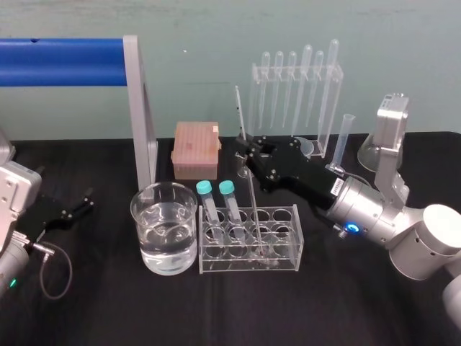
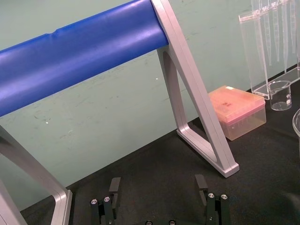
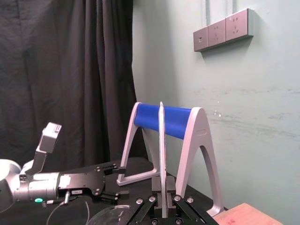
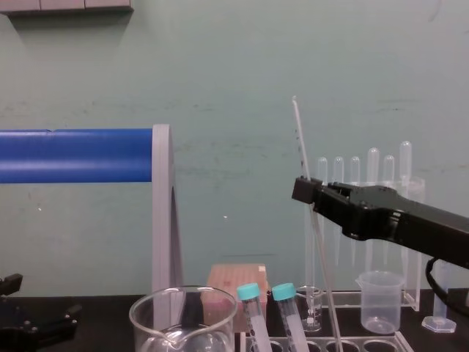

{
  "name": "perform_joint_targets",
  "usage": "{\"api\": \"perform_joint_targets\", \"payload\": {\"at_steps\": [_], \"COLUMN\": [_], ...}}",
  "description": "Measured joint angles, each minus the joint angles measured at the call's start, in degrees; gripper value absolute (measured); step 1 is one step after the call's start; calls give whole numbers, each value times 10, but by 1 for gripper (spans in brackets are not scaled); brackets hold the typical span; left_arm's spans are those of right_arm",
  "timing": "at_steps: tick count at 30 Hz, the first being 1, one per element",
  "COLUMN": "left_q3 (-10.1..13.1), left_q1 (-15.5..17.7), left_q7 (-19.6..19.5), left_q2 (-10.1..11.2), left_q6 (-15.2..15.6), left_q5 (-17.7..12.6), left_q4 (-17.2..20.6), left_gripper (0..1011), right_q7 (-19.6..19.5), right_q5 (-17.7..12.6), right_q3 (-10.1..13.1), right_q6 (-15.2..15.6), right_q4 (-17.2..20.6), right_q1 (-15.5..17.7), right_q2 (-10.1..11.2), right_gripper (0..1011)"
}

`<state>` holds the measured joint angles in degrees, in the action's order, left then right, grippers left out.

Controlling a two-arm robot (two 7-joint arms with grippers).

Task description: Hold the thermometer with one hand and immerse one end into the beaker, then reinsert it into the test tube rack.

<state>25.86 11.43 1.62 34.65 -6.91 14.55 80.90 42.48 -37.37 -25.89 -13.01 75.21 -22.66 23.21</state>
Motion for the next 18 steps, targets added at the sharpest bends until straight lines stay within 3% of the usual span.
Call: {"api": "perform_joint_targets", "payload": {"at_steps": [18], "left_q3": [0], "left_q1": [0], "left_q7": [0], "left_q2": [0], "left_q6": [0], "left_q5": [0], "left_q4": [0], "left_gripper": [1008], "right_q7": [10], "right_q5": [26], "right_q3": [-13], "right_q6": [-10], "right_q4": [-13], "right_q1": [-13], "right_q2": [-2], "right_gripper": [55]}}
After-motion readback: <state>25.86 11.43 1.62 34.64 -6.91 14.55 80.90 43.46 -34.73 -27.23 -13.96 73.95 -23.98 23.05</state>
